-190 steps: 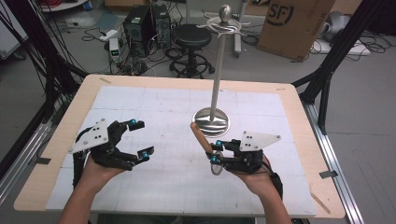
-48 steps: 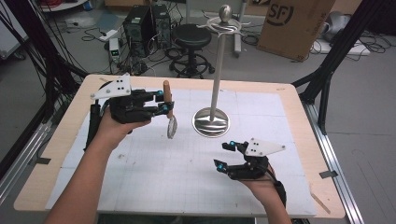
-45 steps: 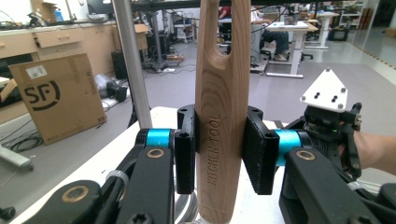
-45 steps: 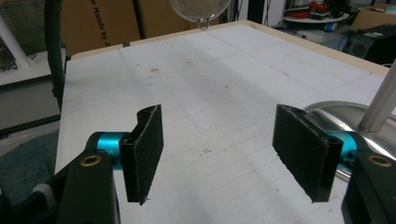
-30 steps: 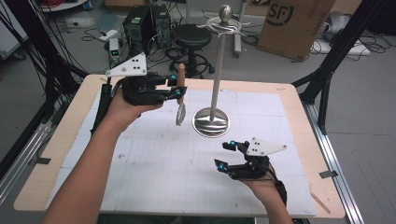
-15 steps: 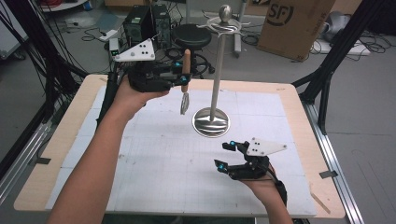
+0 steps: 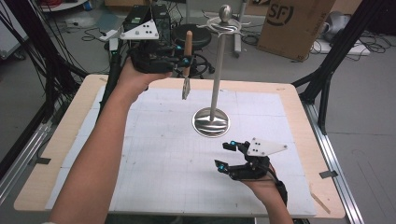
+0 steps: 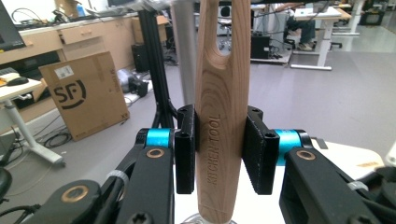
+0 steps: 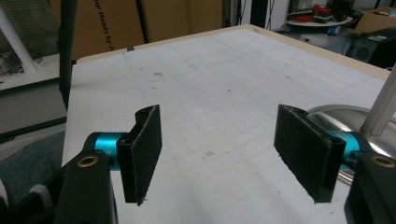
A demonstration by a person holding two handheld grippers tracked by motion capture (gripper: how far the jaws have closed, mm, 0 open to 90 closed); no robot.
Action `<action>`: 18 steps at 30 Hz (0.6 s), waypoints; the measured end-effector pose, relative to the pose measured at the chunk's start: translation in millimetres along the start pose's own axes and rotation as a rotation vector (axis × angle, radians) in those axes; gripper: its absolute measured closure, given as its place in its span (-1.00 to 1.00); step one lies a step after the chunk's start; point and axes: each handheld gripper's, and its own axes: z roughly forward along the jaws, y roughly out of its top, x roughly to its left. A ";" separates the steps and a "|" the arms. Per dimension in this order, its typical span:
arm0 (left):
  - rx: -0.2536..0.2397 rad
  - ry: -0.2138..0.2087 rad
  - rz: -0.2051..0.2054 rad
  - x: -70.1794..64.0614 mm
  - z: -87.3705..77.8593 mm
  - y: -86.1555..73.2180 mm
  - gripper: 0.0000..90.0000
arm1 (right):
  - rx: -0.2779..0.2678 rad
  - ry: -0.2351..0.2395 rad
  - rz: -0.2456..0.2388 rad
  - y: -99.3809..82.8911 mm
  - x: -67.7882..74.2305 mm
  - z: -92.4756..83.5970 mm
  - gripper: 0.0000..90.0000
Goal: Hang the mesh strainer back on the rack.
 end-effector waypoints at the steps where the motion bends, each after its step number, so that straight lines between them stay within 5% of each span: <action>1: 0.004 0.004 0.001 2.5 1.4 1.1 0.52 | 0.003 0.001 0.002 -0.1 0.8 -0.5 -0.30; 18: 0.033 0.051 0.017 18.8 15.6 10.6 0.52 | 0.000 -0.011 0.019 -5.0 -4.0 -7.7 -0.30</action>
